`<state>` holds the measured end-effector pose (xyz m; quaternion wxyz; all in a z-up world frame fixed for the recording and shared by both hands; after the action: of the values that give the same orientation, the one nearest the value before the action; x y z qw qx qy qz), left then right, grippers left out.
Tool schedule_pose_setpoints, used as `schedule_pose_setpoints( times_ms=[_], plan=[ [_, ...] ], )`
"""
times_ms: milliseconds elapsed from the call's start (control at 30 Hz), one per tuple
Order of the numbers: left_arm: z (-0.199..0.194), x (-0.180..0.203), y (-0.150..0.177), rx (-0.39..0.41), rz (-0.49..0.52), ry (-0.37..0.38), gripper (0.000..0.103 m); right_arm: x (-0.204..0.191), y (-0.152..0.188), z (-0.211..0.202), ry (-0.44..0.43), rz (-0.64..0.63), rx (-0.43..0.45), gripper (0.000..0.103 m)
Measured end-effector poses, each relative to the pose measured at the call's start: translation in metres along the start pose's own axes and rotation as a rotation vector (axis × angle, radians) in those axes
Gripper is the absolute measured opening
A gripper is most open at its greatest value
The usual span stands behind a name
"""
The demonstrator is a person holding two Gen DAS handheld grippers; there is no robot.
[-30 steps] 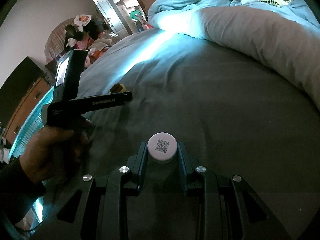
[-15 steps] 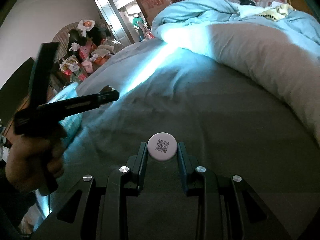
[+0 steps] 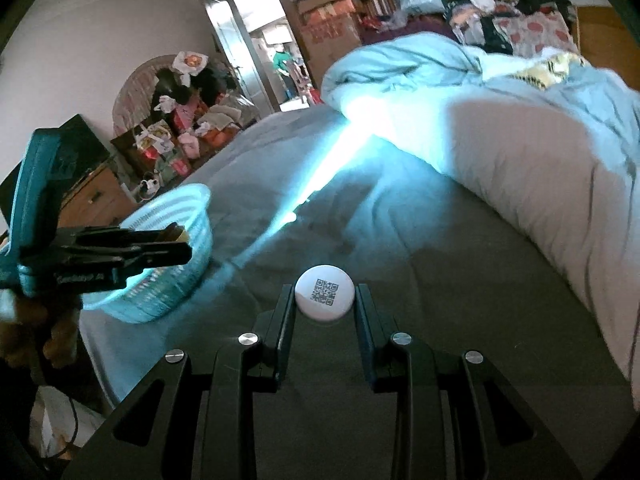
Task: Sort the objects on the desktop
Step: 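Carry both caps over the teal basket and open both tools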
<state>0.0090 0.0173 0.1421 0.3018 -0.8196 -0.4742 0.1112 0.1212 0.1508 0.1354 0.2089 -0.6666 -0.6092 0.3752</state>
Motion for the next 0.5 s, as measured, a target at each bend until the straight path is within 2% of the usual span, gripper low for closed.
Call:
schedule_pose_setpoints(
  times_ms=[167, 500],
  plan=[
    [-0.027, 0.004, 0.014, 0.023, -0.015, -0.044, 0.042, -0.033, -0.008, -0.02, -0.012, -0.056, 0.02, 0.026],
    [-0.07, -0.01, 0.031, 0.093, -0.011, -0.157, 0.042, -0.082, -0.013, -0.026, -0.035, -0.149, 0.015, 0.026]
  ],
)
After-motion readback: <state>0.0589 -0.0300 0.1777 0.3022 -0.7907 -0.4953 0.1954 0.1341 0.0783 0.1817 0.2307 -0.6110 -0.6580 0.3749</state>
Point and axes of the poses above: each gripper's, at about its wrist camera, not at the fingertips, and z roughly the way its jaws point, x to its right, y to its underside, the point moved 5 cm from there along z, roughly the way its jaws point, and after that the axes turned 5 degrees about y, right-handed, at the moved point
